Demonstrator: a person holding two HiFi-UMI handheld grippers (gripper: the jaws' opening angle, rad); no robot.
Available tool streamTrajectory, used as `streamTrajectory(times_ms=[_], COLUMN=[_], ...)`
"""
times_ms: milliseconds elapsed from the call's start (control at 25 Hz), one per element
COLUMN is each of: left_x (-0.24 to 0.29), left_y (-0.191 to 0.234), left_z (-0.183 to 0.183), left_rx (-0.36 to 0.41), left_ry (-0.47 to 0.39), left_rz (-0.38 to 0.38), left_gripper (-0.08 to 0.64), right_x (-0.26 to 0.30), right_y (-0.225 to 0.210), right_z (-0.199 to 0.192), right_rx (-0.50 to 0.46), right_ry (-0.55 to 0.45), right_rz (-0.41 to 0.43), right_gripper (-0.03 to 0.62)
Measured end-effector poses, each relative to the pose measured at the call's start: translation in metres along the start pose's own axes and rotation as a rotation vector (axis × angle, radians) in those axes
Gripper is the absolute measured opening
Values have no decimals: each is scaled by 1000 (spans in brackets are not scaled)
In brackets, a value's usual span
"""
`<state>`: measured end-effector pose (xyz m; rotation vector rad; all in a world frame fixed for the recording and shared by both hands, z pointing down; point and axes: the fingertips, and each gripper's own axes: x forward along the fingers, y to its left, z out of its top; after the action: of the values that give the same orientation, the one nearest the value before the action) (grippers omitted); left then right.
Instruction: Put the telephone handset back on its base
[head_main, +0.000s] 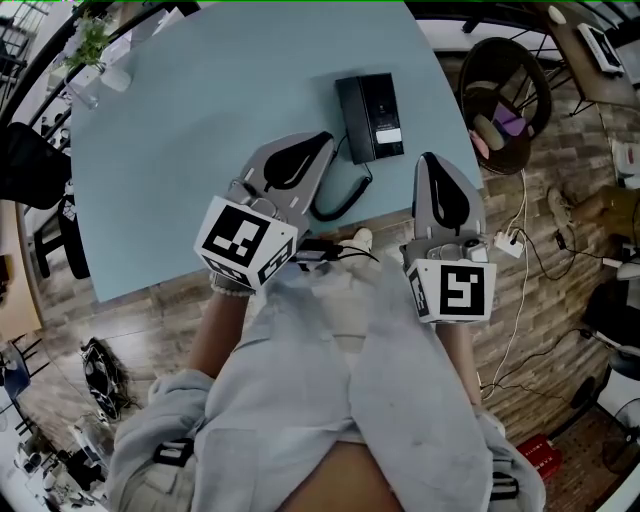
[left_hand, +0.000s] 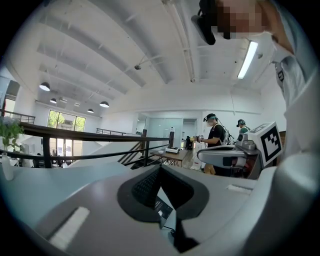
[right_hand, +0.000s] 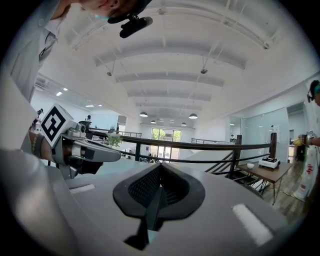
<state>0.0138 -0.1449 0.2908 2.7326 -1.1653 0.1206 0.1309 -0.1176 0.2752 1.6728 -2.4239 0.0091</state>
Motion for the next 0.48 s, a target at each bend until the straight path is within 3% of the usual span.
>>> streamTrajectory(times_ms=[480], left_x=[1], left_y=[-1], left_z=[-3], left_rx=[0], left_ry=[8], left_rz=[-5], left_gripper=[3], right_x=[4], right_y=[2], right_z=[-1], right_rx=[-3], right_ry=[7], right_rz=[13], right_gripper=[6])
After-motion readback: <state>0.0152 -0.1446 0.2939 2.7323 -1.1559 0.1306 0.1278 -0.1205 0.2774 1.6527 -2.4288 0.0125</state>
